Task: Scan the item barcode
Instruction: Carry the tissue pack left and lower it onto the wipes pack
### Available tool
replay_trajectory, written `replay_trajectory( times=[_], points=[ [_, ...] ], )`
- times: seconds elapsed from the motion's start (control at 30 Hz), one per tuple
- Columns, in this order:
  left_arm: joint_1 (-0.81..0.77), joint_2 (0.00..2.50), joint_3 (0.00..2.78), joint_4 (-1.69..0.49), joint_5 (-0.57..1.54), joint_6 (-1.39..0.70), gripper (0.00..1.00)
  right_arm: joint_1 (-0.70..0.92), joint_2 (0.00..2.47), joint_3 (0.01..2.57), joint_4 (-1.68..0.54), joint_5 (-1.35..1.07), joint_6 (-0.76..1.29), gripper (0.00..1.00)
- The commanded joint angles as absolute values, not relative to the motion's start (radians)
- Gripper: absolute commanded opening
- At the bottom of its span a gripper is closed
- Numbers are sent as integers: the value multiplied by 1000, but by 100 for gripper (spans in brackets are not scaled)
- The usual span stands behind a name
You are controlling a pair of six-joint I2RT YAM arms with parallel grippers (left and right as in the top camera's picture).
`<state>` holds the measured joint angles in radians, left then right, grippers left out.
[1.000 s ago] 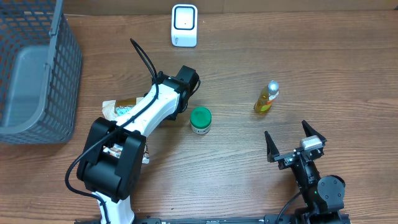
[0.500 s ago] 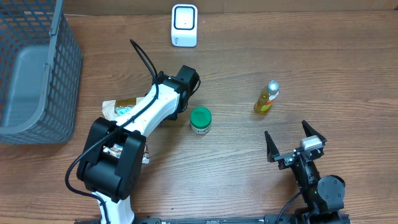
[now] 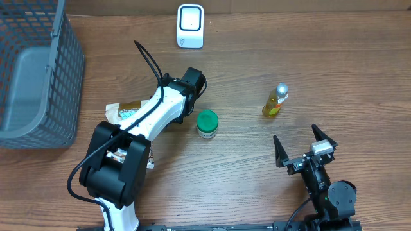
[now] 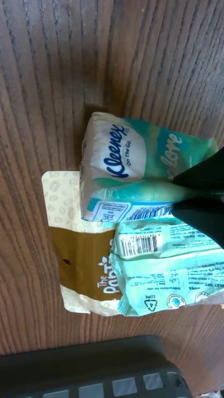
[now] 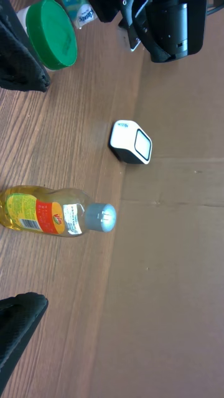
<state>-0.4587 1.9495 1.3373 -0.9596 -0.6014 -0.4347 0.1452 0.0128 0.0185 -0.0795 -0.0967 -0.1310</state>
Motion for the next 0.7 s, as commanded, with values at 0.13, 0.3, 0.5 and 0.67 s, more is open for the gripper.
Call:
replay_trajectory(
  times=[0.13,0.3,0.5,0.67],
  points=[
    [-466,1959,1338,-951,-595,-426,5,142,3,8,-76,-91,-128,100],
    [-466,1959,1338,-948,-594,-427,5,142,3,8,-76,-91,-129,100],
    [-466,1959,1338,-948,-595,-426,4,142,3,8,-76,-91,-129,100],
    [-466,1959,1338,-949,-595,-426,4,142,3,8,-76,-91,-129,100]
  ],
)
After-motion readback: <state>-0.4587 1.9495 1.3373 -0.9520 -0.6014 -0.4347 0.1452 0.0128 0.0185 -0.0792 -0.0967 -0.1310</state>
